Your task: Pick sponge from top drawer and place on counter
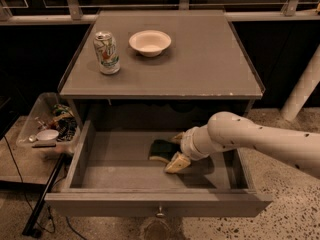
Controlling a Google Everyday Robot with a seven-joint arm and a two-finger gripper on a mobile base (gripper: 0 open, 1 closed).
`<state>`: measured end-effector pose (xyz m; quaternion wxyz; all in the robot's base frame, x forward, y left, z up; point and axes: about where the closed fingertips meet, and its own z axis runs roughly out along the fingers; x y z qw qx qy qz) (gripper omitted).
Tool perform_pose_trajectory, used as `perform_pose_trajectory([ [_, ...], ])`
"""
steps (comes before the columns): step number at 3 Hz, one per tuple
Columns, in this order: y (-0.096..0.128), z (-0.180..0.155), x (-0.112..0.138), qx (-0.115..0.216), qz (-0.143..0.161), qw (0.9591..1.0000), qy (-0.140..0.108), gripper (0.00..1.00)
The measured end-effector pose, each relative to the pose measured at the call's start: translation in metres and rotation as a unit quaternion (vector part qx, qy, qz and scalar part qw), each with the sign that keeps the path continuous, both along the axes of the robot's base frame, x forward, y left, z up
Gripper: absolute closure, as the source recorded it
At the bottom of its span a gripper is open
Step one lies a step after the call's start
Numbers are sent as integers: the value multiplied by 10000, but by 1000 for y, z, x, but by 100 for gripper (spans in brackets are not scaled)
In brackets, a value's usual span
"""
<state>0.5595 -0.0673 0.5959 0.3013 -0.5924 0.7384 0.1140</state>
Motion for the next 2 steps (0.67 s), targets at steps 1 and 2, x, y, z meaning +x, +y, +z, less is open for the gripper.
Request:
perform_pose_trajectory([
  [1,0,0,0,0,0,10000,0,65],
  [2,0,0,0,0,1,10000,0,88],
])
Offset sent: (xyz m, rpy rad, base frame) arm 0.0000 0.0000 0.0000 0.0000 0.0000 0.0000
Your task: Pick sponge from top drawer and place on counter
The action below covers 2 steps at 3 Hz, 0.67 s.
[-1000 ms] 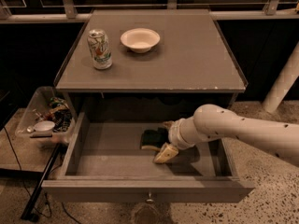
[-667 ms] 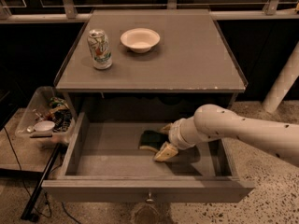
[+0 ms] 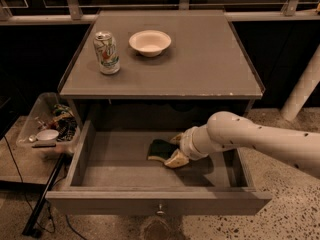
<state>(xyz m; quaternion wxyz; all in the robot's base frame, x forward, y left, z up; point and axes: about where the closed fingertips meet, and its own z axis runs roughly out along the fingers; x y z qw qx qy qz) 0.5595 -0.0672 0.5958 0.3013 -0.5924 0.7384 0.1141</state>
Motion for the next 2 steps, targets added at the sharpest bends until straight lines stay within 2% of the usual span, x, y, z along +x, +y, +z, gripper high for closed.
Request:
perform_pose_trajectory([
  [1,0,0,0,0,0,10000,0,100],
  [2,0,3,-3,-21,35,10000,28,100],
])
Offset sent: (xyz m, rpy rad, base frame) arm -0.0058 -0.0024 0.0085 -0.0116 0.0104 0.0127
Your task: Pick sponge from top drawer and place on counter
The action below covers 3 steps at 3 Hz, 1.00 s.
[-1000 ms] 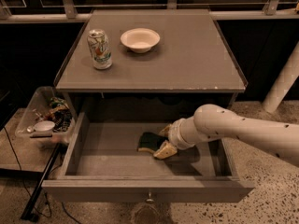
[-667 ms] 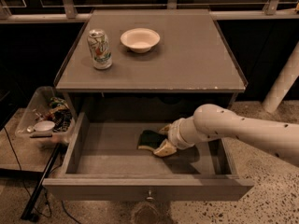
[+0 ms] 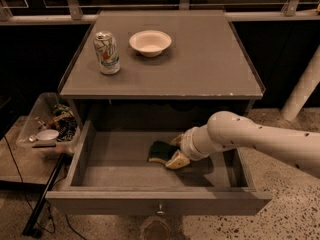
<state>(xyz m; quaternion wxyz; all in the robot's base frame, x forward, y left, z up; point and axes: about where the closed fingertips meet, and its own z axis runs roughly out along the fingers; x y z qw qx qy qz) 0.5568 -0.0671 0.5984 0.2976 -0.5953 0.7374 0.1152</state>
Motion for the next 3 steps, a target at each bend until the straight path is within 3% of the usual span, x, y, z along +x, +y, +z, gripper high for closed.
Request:
perform_pose_trajectory([
  [2,-26,37,-26,25,-135,9999,-1,100],
  [3,-38,74,-29,39,-172,9997,-195,100],
])
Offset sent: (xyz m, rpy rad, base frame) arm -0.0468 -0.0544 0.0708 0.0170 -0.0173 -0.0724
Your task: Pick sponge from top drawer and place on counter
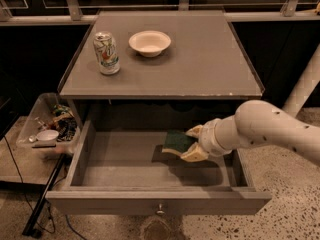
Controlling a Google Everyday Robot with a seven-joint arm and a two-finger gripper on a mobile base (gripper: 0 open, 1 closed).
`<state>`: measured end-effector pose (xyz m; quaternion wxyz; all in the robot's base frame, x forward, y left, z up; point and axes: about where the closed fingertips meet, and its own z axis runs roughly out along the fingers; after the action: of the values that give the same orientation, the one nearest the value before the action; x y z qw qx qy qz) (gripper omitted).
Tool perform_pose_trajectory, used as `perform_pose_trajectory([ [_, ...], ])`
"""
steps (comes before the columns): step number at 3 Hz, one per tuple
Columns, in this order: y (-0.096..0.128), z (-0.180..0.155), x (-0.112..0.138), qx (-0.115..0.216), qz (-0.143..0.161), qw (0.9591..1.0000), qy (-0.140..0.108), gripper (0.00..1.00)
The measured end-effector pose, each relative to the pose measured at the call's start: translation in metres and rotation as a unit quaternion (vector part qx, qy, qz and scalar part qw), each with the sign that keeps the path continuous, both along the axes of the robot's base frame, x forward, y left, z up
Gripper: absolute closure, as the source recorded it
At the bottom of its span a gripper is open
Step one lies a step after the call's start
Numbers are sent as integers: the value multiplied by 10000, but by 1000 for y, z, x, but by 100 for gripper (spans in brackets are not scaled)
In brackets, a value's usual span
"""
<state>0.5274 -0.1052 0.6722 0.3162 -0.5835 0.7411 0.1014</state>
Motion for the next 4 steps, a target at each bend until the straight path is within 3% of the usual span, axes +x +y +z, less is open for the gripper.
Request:
perform_pose_trajectory([
  [4,-32,204,-3,-410,251,9960,-750,100],
])
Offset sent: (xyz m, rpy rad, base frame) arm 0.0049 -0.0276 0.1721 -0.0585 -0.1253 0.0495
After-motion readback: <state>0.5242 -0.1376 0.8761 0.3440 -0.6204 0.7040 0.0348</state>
